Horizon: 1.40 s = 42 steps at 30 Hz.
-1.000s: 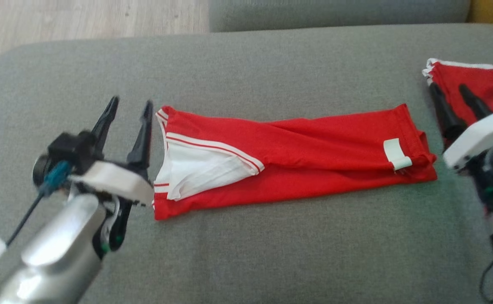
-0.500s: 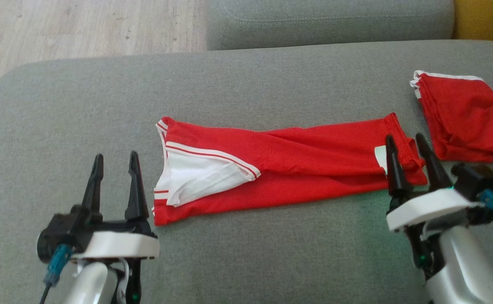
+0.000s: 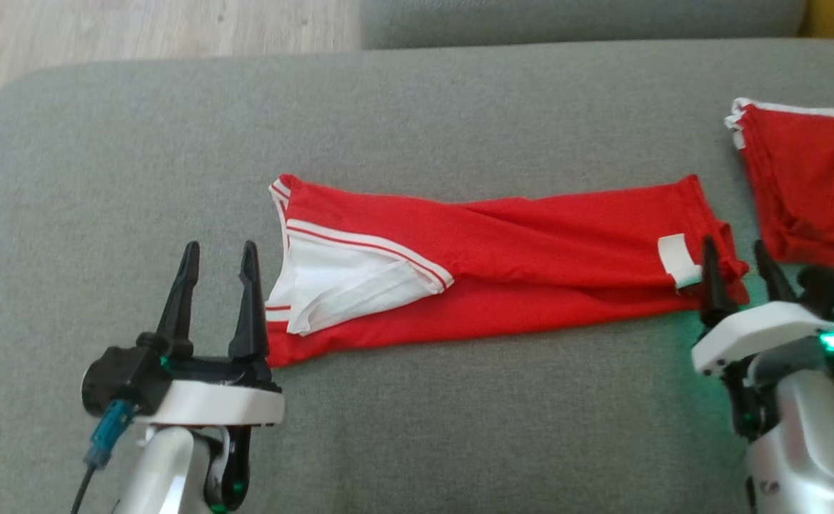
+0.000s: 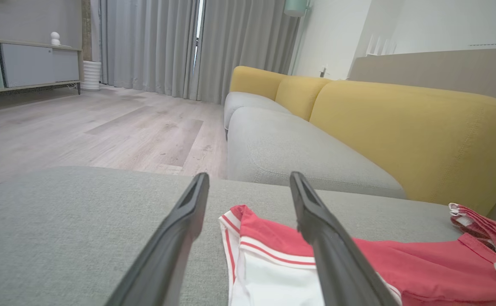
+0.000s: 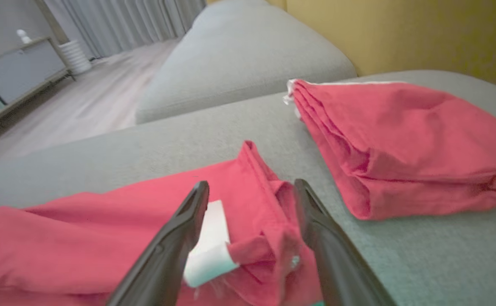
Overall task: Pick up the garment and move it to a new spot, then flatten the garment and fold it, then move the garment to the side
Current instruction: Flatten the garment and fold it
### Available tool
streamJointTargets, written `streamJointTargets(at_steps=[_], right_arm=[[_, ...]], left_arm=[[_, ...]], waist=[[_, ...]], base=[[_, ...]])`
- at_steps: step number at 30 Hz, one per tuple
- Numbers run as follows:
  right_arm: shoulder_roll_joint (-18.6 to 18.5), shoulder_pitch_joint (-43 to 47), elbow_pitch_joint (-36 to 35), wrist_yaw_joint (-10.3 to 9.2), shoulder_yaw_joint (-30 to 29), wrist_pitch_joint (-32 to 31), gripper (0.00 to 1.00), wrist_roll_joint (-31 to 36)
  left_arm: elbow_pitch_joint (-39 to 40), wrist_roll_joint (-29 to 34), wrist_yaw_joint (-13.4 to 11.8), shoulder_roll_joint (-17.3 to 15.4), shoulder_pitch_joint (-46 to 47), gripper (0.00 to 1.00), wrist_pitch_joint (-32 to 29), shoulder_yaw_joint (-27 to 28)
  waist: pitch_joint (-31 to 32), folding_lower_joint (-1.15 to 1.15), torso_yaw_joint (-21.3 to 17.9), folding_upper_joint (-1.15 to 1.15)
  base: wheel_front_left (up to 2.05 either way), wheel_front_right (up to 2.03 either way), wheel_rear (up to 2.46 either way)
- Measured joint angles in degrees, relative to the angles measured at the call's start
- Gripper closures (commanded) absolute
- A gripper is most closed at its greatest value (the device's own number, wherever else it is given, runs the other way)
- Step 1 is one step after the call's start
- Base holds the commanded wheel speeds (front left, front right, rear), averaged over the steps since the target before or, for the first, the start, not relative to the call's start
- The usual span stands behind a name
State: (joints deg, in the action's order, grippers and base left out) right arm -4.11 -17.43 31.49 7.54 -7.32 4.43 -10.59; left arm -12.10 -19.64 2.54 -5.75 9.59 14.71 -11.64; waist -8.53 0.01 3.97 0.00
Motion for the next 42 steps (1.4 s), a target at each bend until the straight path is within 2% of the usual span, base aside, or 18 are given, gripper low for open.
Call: streamJointTargets(at_steps=[3,7,15,16,17,18,24,32,35,38,42], right_arm=[[0.31,-2.85,5.63,0.00,-6.57,-0.92,0.00,4.16],[0.70,-4.97,10.61,0.00,-11.00,-1.45,0.00,7.20],[0.57,-10.23,18.87,0.00,-9.65,0.66,0.00,3.91],[0.52,-10.73,19.80,0.00,-9.23,0.94,0.13,3.60],[0.46,-11.13,20.69,0.00,-8.80,1.44,0.68,3.25],[0.37,-11.51,21.53,0.00,-8.24,2.04,1.00,2.75],[0.80,-11.93,23.73,0.00,-6.37,6.53,1.00,3.31],[1.01,-11.87,20.19,0.00,-14.97,8.39,1.00,8.56],[1.03,-11.78,18.66,0.00,-15.02,8.68,1.00,9.68],[1.09,-11.82,17.37,0.00,-12.44,8.26,1.00,9.01],[0.98,-12.36,17.37,0.00,-1.10,7.35,1.00,-1.10]], left_arm=[[-0.86,1.51,1.59,1.10,0.83,0.00,0.00,0.82],[-1.87,2.40,2.58,1.80,1.21,0.00,0.00,1.57],[-2.64,3.71,3.53,2.57,2.61,0.00,0.00,2.91],[-2.76,3.78,3.54,2.66,2.73,0.00,0.00,3.04],[-2.85,4.00,3.56,2.74,2.82,0.00,0.00,3.25],[-2.91,4.08,3.59,2.78,2.89,0.00,0.00,3.50],[-3.45,4.59,4.09,2.91,2.89,0.00,0.00,4.48],[-3.41,4.59,4.53,3.03,2.36,0.00,0.00,4.93],[-3.38,4.59,4.54,3.07,1.37,0.00,0.00,4.97],[-3.38,4.58,4.54,3.08,0.95,0.00,0.00,4.75],[-3.41,4.37,4.55,3.13,0.87,0.00,0.00,4.23]], waist=[[-1.64,0.00,0.78,0.00],[-2.92,0.00,1.45,0.00],[-4.19,0.00,1.79,0.00],[-4.20,0.00,1.75,0.00],[-4.18,0.00,1.69,0.00],[-4.13,0.00,1.59,0.00],[-2.97,0.00,0.80,0.00],[-0.44,-0.01,-0.18,0.00],[0.22,-0.01,-0.25,0.00],[0.92,-0.01,0.11,0.00],[2.07,-0.01,1.24,0.00]], base=[[0.00,0.00,0.00],[0.00,0.00,0.00],[0.00,0.00,0.00],[0.00,0.00,0.00],[0.00,0.00,0.00],[0.00,0.00,0.00],[0.00,0.00,0.00],[0.00,0.00,0.00],[0.00,0.00,0.00],[0.00,0.00,0.00],[0.00,0.00,0.00]])
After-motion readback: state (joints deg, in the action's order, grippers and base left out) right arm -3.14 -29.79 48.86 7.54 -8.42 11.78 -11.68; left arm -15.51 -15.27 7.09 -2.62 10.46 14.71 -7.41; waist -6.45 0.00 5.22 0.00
